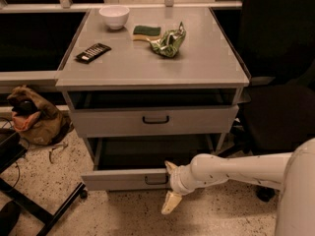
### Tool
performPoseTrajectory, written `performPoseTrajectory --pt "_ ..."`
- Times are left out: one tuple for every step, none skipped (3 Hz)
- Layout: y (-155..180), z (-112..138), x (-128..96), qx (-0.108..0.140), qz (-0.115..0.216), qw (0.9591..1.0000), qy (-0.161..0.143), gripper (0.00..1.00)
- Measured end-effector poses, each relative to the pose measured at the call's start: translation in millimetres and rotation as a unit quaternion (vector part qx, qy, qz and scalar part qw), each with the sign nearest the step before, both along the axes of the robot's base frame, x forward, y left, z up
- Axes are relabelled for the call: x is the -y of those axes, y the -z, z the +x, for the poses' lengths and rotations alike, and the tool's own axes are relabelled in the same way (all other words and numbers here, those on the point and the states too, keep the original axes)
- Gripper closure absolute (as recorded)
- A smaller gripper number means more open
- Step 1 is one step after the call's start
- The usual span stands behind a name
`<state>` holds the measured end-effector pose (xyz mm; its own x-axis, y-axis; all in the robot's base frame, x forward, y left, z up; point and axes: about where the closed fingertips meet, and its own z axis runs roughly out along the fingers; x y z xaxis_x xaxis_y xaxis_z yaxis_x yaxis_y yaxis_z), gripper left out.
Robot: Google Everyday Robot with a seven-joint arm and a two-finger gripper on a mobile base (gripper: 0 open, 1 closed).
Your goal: Open middle drawer
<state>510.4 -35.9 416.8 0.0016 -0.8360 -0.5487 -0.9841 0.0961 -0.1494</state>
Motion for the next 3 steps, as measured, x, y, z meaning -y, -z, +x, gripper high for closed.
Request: performPoseTrajectory --pt "10.1 -7.6 3.2 -0.024 -0.007 0.9997 -0.002 0.0" --pt "6.2 -7.7 3.2 -0.024 -0.007 0.9997 -0.002 0.0" --pt "-17.6 -71.3 13.9 -0.076 0.014 0.9968 0.024 0.0"
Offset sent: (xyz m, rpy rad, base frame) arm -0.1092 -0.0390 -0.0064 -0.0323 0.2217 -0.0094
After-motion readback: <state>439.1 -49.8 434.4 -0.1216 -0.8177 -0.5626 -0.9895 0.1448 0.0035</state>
